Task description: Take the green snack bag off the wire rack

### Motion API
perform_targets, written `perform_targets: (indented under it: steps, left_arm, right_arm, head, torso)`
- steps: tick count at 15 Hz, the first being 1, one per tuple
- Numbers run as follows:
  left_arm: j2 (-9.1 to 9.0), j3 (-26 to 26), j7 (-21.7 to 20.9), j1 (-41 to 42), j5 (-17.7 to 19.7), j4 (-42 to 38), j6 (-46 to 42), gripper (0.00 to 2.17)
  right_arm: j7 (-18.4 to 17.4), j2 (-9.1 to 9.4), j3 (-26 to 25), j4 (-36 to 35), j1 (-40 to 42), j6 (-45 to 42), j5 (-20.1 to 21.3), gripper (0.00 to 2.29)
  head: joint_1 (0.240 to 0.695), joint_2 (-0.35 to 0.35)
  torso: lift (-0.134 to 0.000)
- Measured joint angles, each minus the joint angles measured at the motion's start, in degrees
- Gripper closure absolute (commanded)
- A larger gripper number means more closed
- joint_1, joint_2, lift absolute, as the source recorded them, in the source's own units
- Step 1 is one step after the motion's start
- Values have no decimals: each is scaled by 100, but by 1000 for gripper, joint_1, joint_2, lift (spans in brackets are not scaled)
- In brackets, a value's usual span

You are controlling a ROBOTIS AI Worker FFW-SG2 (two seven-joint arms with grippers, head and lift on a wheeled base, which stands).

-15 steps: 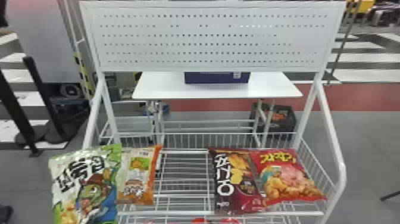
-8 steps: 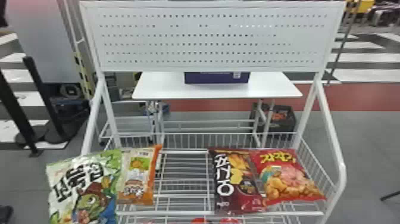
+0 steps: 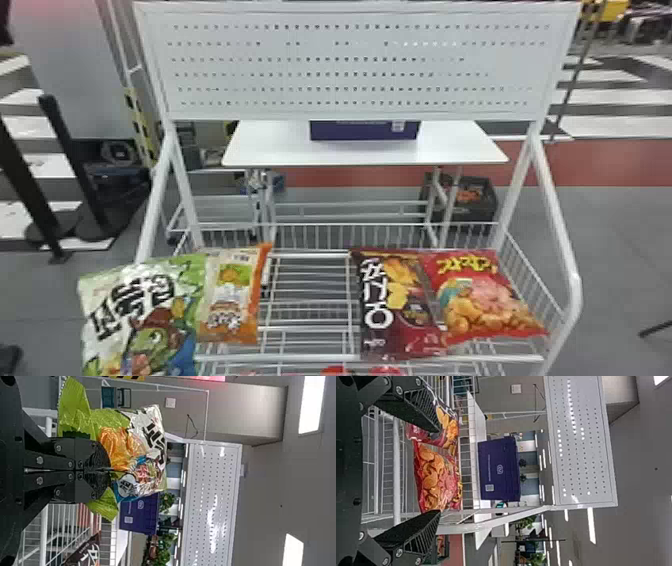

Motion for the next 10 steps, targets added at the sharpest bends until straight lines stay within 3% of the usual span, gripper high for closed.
perform_targets:
  steps: [10]
  left_arm:
    - [-18,22,0,-1,9,1,0,1251]
  right_arm:
    - [0,-6,-4,-35,33,-22,-2,174]
  head:
    - [499,0]
  torso:
    - [0]
